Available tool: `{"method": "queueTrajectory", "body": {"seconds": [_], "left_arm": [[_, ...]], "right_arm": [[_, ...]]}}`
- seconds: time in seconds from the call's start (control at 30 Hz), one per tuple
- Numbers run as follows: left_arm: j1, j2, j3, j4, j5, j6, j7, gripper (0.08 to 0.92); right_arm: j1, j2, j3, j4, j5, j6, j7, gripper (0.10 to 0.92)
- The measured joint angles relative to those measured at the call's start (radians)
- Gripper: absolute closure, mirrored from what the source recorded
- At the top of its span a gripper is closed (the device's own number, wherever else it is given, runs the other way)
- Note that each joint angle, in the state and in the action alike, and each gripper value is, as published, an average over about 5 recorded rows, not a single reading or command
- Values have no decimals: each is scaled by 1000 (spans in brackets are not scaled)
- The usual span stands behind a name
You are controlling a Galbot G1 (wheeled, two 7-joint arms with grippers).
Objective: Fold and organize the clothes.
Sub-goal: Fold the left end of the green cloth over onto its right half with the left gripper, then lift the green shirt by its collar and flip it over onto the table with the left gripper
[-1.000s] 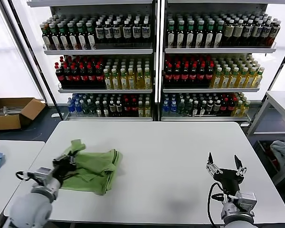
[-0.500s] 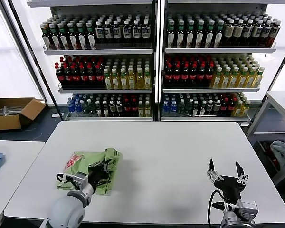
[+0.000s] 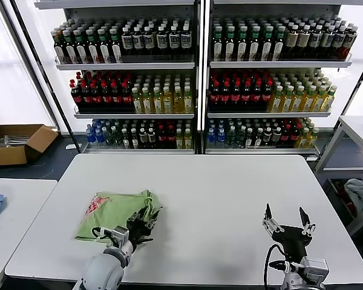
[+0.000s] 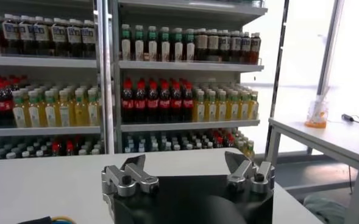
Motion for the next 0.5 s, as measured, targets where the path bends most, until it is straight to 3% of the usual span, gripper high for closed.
{"method": "queueTrajectory", "body": {"seconds": [0.27, 0.5], "left_arm": [[15, 15, -41, -107, -118, -21, -17, 236], [11, 83, -185, -216, -273, -11, -42, 178]], "right_arm": [[13, -2, -18, -19, -1, 0, -2, 203], [40, -6, -40, -37, 1, -11, -2, 203]]}}
